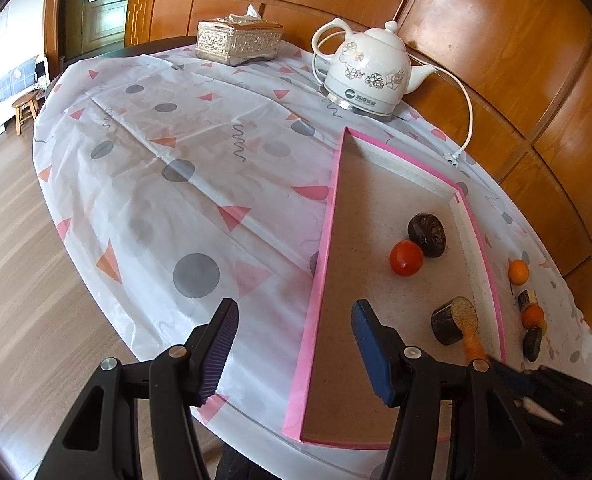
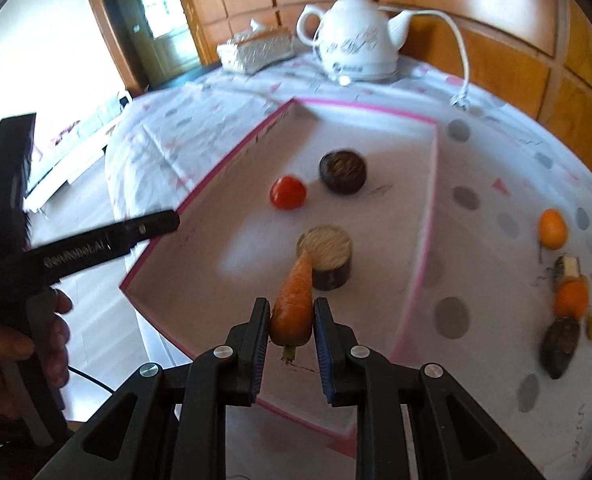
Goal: Organize fruits
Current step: 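Carry the carrot with the right gripper into the pink tray and release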
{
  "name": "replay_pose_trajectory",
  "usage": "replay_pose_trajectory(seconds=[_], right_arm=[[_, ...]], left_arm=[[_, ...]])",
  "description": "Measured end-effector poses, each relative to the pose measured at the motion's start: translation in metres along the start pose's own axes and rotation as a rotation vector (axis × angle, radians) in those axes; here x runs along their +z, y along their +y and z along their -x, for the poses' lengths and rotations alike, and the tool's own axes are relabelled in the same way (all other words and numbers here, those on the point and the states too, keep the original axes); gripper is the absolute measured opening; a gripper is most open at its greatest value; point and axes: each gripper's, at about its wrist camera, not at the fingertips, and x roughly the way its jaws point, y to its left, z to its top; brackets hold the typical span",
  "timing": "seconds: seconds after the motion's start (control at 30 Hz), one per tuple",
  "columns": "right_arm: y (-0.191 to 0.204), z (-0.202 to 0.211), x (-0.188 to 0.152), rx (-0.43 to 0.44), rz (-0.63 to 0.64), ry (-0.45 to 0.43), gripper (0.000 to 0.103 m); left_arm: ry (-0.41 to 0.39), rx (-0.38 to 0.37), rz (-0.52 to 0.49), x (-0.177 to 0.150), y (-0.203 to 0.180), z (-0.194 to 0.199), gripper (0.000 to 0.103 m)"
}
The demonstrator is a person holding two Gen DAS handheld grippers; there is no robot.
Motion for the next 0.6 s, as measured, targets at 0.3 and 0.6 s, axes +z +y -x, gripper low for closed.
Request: replay_pose_trajectory(seconds=[0.3,0.6], right_arm=[[-0.005,-0.016,-0.007,-0.018,-0.023,0.052,0.023],[-0.015,0.011,-0.012,-0.048,-0.081,-0.031,0.025]], left_arm=[[0.006,0.002,-0.004,-0.001,0.000,-0.002,0.059],[0.001,0.003,-0.008,0.000,-0.001,-0.001,0.060]])
